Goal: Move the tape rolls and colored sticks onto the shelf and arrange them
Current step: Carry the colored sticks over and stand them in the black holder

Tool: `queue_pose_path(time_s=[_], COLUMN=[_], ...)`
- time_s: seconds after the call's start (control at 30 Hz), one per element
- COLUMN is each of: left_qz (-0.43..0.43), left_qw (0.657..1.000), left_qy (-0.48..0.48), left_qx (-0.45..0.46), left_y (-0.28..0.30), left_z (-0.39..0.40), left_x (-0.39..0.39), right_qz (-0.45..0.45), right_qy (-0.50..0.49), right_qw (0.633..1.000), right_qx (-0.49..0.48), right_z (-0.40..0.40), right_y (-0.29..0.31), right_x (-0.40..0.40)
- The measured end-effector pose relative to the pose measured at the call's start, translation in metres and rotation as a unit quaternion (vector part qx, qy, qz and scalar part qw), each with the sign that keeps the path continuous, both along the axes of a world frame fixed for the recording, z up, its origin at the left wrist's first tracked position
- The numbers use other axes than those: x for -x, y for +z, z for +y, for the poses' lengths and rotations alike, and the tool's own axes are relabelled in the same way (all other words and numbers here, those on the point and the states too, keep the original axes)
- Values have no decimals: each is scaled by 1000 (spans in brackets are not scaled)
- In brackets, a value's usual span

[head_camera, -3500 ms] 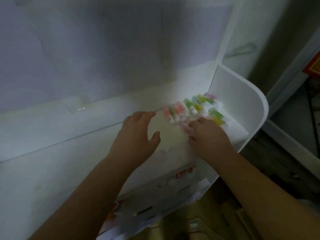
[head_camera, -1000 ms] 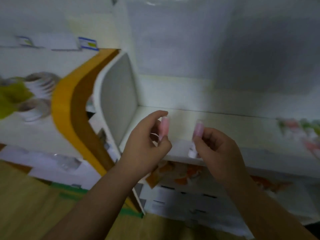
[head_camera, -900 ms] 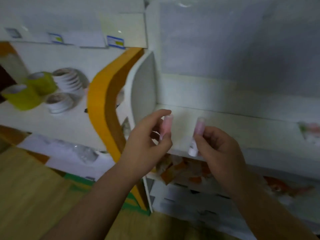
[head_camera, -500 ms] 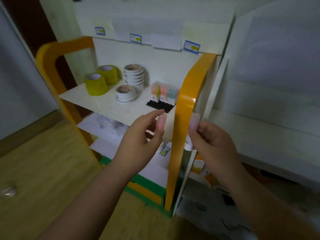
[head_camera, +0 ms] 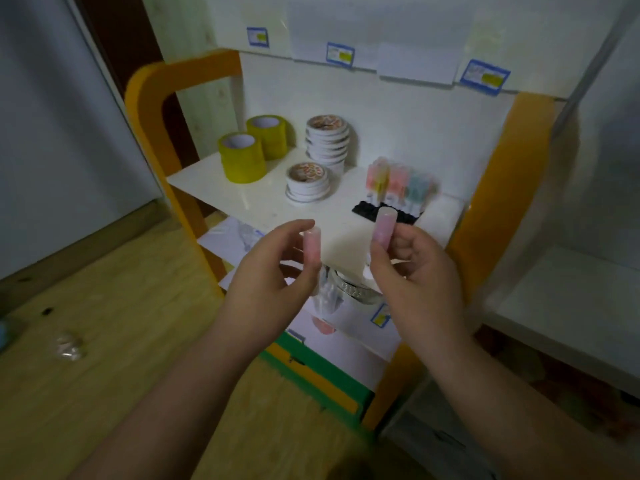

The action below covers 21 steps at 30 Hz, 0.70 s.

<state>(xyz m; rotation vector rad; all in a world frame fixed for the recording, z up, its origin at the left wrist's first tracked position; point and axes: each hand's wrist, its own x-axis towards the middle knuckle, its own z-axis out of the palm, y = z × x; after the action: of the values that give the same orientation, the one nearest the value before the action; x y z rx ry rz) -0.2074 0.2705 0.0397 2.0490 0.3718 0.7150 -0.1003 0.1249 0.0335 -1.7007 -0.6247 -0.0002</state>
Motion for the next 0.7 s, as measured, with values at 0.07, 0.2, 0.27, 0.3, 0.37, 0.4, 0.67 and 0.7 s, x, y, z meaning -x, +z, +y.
queue_pose_path(time_s=[0.07,0.2,0.27,0.3,0.37,0.4,0.67,0.7], left_qz=[6,17,17,11,-5,-13,-20,-27], left_qw=[1000,999,999,998,998,997,974,967], left_qy=[7,-19,-29,-31,-46,-60,-145,-161], left_qx=[-12,-34,-43,-45,-44,-43,-175,-195], left_y=[-1,4,9,10,13,13,3,5], left_z=[16,47,62,69,82,87,117,118], left_x=[-14,-44,-65,-75,-95,-104,-186,-199], right_qz=[-3,14,32,35,30,29,116,115], right_qy=[1,-9,-14,-18,-42,-64,-158,-175], right_qw=[1000,999,999,998,997,996,979,977], right_qx=[-8,-32,-36,-41,-56,-64,-54,-45], right_z=[20,54,68,73,83,87,97,97], right_y=[-2,-4,-5,-6,-10,-12,-18,-17], right_x=[-12,-32,-40,-43,-50,-54,-86,-90])
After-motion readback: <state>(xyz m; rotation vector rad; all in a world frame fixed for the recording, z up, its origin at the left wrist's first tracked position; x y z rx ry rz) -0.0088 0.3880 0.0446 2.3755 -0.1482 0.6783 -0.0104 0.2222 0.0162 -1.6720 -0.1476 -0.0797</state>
